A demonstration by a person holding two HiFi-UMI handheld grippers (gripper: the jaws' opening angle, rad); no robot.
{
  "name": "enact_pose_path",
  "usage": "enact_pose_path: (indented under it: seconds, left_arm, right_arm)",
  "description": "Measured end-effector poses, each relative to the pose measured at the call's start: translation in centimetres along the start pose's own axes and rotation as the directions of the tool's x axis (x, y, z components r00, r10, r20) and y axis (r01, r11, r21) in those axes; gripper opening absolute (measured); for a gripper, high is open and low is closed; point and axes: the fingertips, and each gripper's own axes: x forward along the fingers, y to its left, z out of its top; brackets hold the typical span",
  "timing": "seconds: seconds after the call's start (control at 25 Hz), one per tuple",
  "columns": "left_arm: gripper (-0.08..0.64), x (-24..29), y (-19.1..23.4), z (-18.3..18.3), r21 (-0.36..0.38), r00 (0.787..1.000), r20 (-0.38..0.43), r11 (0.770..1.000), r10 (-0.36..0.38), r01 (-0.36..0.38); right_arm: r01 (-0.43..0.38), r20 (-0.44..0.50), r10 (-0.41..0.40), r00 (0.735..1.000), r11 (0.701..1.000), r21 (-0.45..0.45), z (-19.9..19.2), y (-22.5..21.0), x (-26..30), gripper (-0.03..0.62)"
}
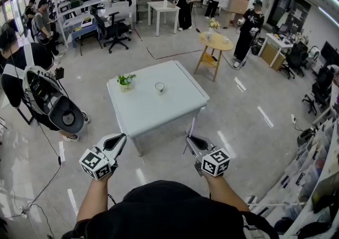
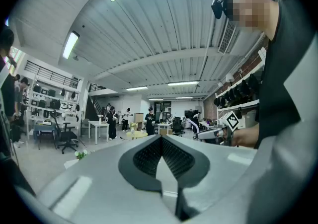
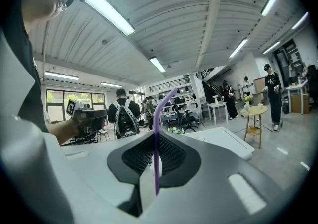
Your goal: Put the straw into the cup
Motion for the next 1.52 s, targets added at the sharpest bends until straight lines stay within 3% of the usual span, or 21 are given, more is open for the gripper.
enact_pose_path:
  seconds: [0.84,1.24,1.52]
  left_arm:
    - [0.000,3.0,-0.8,-0.7,-0.006,1.000,-0.019,1.000,-0.023,0.023]
    - [0.000,3.3,0.1,-1.4,-0.023,1.000,-0.025,1.000,-0.017,0.017]
    - [0.000,2.6,3.0,-1.5,-0.038,0.999,-0.032,0.999,-0.004,0.003]
  right_arm:
    - [-0.004,0.068,0.004,0.998,1.000,0.005,2.5,-3.1,-1.4,0.049]
    - [-0.009,0.056,0.008,0.998,1.000,0.018,2.1,-3.9,0.5,0.049]
    - [-0.041,0.030,0.041,0.999,0.999,0.009,2.5,-3.2,4.4,0.049]
